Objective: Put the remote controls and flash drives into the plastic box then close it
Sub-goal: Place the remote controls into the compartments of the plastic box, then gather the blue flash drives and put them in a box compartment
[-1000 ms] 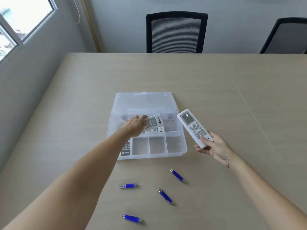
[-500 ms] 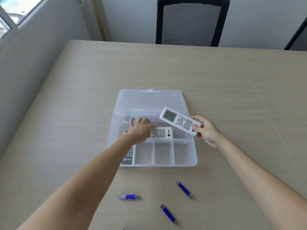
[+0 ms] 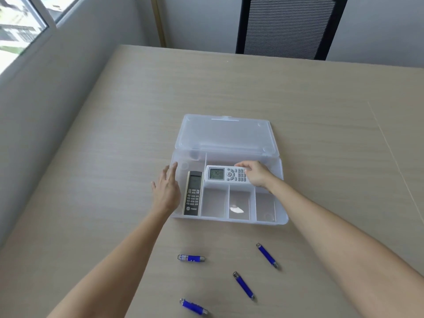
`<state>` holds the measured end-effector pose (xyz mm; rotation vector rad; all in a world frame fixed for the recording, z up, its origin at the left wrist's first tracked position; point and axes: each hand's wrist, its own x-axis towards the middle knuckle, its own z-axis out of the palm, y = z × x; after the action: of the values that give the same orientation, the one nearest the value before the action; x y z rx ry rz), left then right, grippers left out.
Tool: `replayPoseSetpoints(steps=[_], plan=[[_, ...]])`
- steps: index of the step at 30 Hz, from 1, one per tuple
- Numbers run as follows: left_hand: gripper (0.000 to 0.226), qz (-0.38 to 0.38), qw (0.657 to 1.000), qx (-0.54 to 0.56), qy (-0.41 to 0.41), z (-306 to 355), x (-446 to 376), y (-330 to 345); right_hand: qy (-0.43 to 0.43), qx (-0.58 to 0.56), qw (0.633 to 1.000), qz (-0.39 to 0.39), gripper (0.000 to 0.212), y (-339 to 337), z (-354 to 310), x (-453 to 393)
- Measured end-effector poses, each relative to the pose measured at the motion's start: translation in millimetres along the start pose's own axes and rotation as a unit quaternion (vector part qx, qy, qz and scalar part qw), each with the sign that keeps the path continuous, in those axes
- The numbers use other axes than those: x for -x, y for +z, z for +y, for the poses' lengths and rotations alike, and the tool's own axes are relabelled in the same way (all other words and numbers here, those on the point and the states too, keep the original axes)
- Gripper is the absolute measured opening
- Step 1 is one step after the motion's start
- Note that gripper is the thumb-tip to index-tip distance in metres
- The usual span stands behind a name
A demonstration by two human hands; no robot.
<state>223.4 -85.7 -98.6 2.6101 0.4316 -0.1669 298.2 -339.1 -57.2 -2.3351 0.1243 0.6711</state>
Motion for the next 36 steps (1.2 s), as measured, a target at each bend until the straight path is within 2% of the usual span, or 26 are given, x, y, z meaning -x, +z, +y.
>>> replayPoseSetpoints(steps=[3,7,9,12,14,15,16,17,18,19,22,25,29,32,34,36], plan=[[0.065,-0.007,1.000,0.001,0.010,0,1,0,0.002,0.013,1.000,-0.002,0.045,1,-7,0],[0.067,-0.081,0.997,0.004,0.007,-4,-5,-8,-0.005,0.053,0.998,-0.042,0.046,-5,-9,12],[0.067,-0.068,0.997,-0.015,0.022,-4,0,-13,-0.020,0.082,0.996,-0.004,0.049,-1,-11,28],[0.055,0.061,0.991,-0.019,0.121,-6,35,-17,-0.125,0.047,0.979,0.153,0.035,11,-2,73],[0.038,0.130,0.962,-0.008,0.240,-14,73,-13,-0.200,0.034,0.948,0.244,0.022,26,20,115],[0.033,0.106,0.944,-0.009,0.312,-21,94,-7,-0.222,0.042,0.938,0.263,0.018,35,36,137],[0.031,0.041,0.929,-0.020,0.368,-28,114,0,-0.229,0.050,0.935,0.268,0.017,46,53,158],[0.033,-0.040,0.920,-0.043,0.387,-35,130,7,-0.220,0.054,0.939,0.259,0.018,57,71,175],[0.036,-0.109,0.919,-0.071,0.371,-41,142,15,-0.198,0.053,0.948,0.243,0.019,67,87,189],[0.040,-0.146,0.926,-0.096,0.335,-46,149,23,-0.168,0.049,0.958,0.228,0.020,76,103,199],[0.036,-0.151,0.951,-0.145,0.227,-57,156,34,-0.084,0.057,0.975,0.197,0.013,91,132,210],[0.023,-0.178,0.946,-0.165,0.214,-60,158,34,-0.019,0.085,0.983,0.160,0.014,94,136,205],[0.009,-0.245,0.957,-0.008,0.157,-56,176,19,0.043,0.109,0.982,0.150,0.029,101,120,188],[0.014,-0.241,0.945,-0.015,0.222,-60,207,16,0.079,0.146,0.977,0.137,0.027,106,109,179],[0.023,-0.225,0.928,-0.073,0.290,-67,227,22,0.093,0.187,0.972,0.108,0.027,110,106,177],[0.039,-0.217,0.908,-0.148,0.326,-73,239,27,0.111,0.179,0.974,0.087,0.027,112,106,174]])
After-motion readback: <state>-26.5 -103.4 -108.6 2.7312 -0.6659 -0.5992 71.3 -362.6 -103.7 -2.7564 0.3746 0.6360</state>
